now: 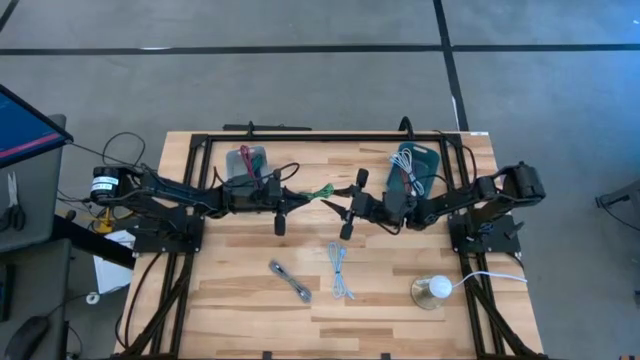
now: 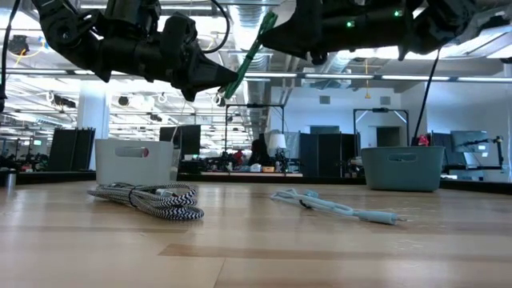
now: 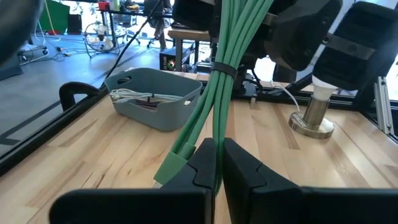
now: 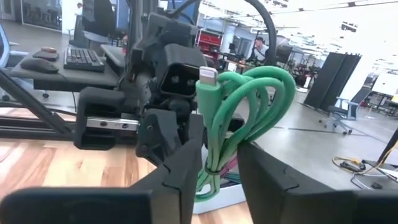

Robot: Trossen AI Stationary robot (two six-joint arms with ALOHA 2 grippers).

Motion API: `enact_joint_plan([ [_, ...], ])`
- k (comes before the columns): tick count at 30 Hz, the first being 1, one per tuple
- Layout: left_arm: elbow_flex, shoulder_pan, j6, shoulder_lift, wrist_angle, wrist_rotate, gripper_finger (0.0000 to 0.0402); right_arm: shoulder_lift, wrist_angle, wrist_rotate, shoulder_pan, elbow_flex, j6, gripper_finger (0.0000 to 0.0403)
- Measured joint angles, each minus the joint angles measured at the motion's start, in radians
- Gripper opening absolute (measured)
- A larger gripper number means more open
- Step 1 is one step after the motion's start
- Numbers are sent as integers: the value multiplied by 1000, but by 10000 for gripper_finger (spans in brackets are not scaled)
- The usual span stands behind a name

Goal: Pick & Place USB Port
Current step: Put the green USB cable into the blue bin

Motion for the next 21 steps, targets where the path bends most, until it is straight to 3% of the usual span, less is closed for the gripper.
enact_joint_plan([
  [13,0,0,0,0,-5,-13,9,0,45,0,1,0,4,64],
  [19,0,0,-1,0,-8,-13,14,0,43,0,1,0,3,10],
  [21,0,0,0,0,-7,-19,25,0,42,1,1,0,0,8],
])
